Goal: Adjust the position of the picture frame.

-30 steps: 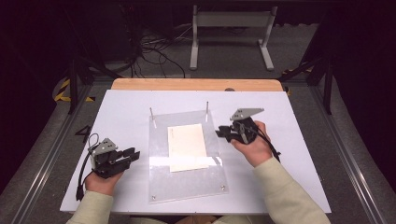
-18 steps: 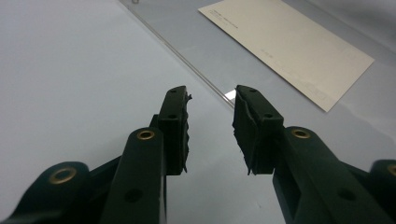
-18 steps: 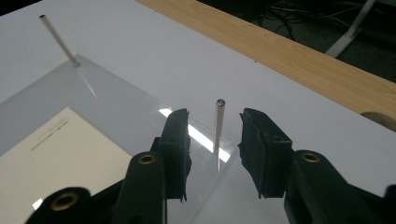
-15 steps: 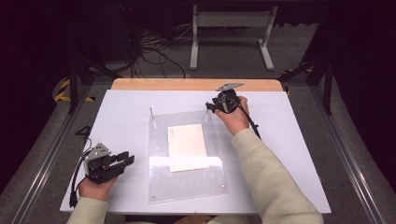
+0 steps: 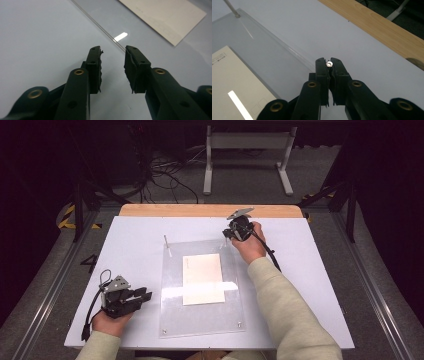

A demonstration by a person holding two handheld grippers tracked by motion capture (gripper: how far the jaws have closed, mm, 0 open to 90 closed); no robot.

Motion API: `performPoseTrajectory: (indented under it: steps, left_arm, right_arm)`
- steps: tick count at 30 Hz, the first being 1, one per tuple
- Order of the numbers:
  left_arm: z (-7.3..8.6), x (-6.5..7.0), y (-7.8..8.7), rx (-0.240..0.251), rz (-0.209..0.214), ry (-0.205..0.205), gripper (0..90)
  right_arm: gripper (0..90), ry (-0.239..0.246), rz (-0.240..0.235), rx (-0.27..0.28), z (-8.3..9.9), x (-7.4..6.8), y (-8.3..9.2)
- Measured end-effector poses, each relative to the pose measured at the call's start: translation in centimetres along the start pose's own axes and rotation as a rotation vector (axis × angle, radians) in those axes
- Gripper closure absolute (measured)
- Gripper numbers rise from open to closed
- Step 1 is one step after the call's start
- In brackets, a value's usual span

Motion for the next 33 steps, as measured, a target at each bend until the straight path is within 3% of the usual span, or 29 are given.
performPoseTrajectory:
  steps: [2, 6, 9, 13, 15, 19, 24, 33]
  left_arm:
    - [0.1, 0.5, -0.5, -0.033, 0.034, -0.008, 74.0]
    - [0.1, 2.0, -1.4, -0.094, 0.110, -0.063, 84.7]
    - [0.2, 3.0, -1.8, -0.123, 0.142, -0.098, 88.3]
    - [0.4, 3.4, -1.8, -0.132, 0.178, -0.078, 89.6]
    - [0.4, 3.1, -1.8, -0.132, 0.216, -0.040, 89.9]
    - [0.5, 3.5, -2.0, -0.128, 0.237, -0.059, 90.0]
    - [0.5, 5.2, -2.2, -0.153, 0.279, -0.132, 90.0]
    - [0.5, 6.0, -2.4, -0.164, 0.315, -0.171, 89.9]
  right_arm:
    - [84.8, 0.005, -0.001, -0.008, 0.4, 0.2, 0.9]
    - [84.8, 0.010, 0.000, -0.002, 1.8, 0.7, 2.7]
    - [84.8, -0.002, -0.008, -0.002, 2.8, 1.0, 3.2]
    - [84.8, -0.011, -0.014, -0.004, 3.5, 1.2, 3.4]
    - [84.8, -0.024, -0.013, -0.004, 3.8, 1.3, 3.4]
    - [84.8, -0.025, -0.008, -0.003, 3.9, 1.3, 3.5]
    - [84.8, -0.034, -0.006, -0.011, 4.3, 1.7, 3.8]
    - [84.8, -0.041, -0.010, -0.011, 4.9, 2.0, 4.0]
Point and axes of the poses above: each handheld gripper's, and its own axes: y roughly backward along the jaws, z roughly out of its underside, x roughly to its right, the point moved 3 cm from there along -y, roughly forward along the jaws, and after that the axes turned 2 degrees about -y, right-handed, at the moved point
